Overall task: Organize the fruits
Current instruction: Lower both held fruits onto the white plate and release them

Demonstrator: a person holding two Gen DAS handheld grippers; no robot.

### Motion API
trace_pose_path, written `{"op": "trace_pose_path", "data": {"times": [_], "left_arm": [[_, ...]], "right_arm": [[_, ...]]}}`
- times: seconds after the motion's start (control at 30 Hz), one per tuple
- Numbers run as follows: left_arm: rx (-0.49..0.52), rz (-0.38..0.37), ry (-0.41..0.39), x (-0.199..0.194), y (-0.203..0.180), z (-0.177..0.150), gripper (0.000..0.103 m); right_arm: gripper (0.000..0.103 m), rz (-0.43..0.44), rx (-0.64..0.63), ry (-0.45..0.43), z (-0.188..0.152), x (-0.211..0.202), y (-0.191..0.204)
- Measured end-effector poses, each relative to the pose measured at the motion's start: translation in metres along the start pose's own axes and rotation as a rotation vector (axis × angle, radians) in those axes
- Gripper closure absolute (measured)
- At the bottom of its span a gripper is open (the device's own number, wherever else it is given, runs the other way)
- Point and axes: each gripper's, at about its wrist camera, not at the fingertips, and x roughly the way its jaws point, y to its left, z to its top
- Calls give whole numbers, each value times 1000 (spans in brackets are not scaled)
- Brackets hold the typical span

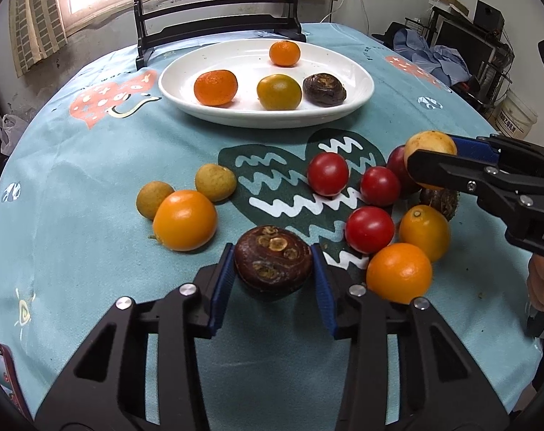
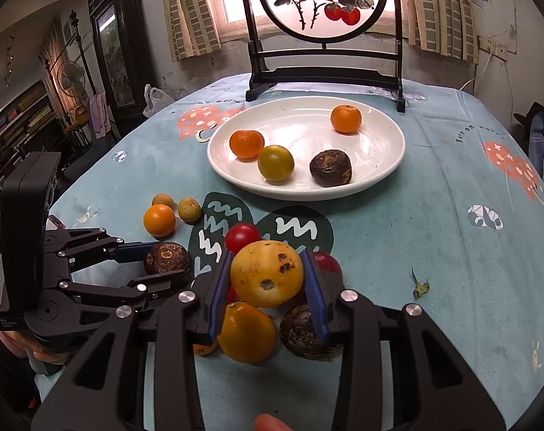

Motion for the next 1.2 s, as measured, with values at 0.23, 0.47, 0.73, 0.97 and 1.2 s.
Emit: {"op": "trace_pose_path", "data": {"times": [0.23, 0.47, 0.73, 0.97, 1.2], "left_arm": [[-4, -14, -56, -12, 0, 3, 61], [-94, -63, -150, -18, 15, 62, 61], [-122, -22, -150, 22, 24, 145, 61], [-147, 1, -76, 66, 31, 163, 61], [-160, 46, -109, 50, 34, 163, 38]], "right_arm": [[64, 1, -4, -7, 2, 2, -2], [64, -10, 73, -107, 39, 11, -24], [64, -51, 122, -111, 93, 57, -48], [63, -56, 132, -59, 102, 85, -62], [48, -38, 171, -71, 104, 71, -70]]}}
